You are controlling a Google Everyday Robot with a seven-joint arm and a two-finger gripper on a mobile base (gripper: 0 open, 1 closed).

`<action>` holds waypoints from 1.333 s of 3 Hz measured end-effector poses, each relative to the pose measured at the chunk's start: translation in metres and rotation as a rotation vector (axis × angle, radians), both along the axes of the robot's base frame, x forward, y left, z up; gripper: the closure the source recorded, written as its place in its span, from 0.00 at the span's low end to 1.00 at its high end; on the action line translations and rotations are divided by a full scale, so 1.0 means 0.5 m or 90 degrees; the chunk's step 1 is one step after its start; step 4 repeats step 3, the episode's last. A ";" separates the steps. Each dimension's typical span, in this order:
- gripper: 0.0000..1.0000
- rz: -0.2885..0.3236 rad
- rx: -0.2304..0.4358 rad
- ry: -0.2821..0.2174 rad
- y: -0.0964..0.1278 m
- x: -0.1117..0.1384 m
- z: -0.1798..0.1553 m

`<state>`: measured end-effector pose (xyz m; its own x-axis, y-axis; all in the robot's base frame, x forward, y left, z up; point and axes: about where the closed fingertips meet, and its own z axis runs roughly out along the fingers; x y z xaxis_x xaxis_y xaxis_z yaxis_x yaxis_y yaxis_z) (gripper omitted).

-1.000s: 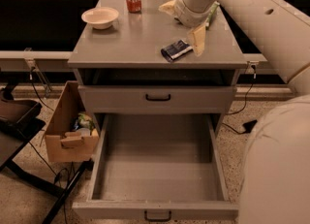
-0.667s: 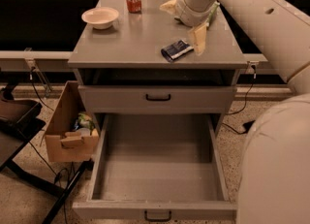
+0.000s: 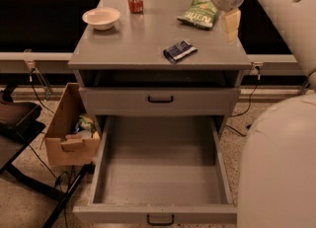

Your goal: Pick rxbar blueberry from middle drawer and place on counter

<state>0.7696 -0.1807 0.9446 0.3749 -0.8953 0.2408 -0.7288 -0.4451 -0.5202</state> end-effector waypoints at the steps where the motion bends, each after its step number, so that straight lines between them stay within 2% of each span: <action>1: 0.00 -0.164 -0.021 -0.022 -0.110 -0.053 0.096; 2: 0.00 -0.293 -0.076 -0.031 -0.159 -0.191 0.194; 3: 0.00 -0.413 -0.107 -0.034 -0.192 -0.350 0.241; 4: 0.00 -0.413 -0.107 -0.034 -0.192 -0.350 0.241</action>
Offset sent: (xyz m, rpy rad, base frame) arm -0.2759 -0.0959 0.1188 -0.2452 0.0094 -0.9316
